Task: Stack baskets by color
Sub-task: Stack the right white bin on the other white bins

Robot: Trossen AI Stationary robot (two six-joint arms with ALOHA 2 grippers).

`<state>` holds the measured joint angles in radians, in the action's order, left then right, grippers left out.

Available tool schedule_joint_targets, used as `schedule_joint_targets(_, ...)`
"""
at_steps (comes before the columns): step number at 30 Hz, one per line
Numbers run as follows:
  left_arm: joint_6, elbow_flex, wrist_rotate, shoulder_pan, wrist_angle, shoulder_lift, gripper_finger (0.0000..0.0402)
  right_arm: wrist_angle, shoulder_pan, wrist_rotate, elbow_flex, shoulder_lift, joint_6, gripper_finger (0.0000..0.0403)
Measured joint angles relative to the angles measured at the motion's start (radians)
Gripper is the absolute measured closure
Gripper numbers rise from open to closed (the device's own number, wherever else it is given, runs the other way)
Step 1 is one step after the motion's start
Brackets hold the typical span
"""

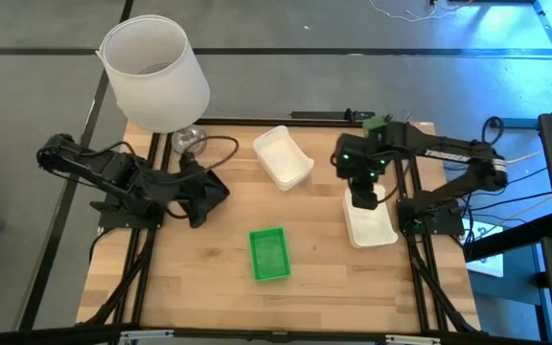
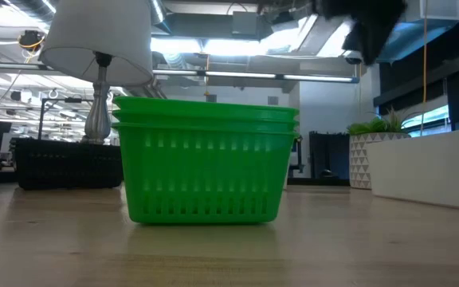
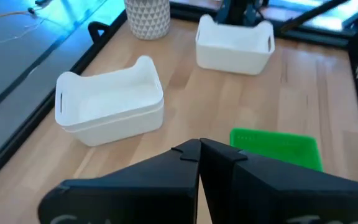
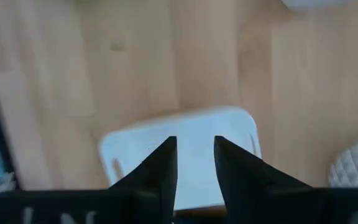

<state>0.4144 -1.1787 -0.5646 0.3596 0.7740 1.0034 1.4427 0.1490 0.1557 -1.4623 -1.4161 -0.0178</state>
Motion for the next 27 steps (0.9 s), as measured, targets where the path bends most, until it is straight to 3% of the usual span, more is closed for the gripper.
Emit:
schedule_joint_targets(5,-0.033,0.001,0.002,-0.002,-0.028,0.034,0.0401,-0.044,0.004,-0.113,0.187,0.080,0.080,0.0298)
schedule_joint_targets(10,-0.031,0.001,0.003,-0.011,-0.030,0.067,0.0401,-0.065,0.022,-0.126,0.282,0.078,-0.158,0.0298)
schedule_joint_targets(13,-0.018,0.001,0.002,-0.027,-0.030,0.086,0.0401,-0.131,0.032,-0.134,0.336,0.077,-0.212,0.0298)
schedule_joint_targets(22,-0.006,0.001,0.060,-0.074,-0.030,0.091,0.0401,-0.187,0.032,-0.137,0.412,0.077,-0.252,0.0339)
schedule_joint_targets(27,-0.005,0.001,0.060,-0.076,-0.031,0.088,0.0401,-0.236,0.037,-0.153,0.415,0.077,-0.248,0.0331)
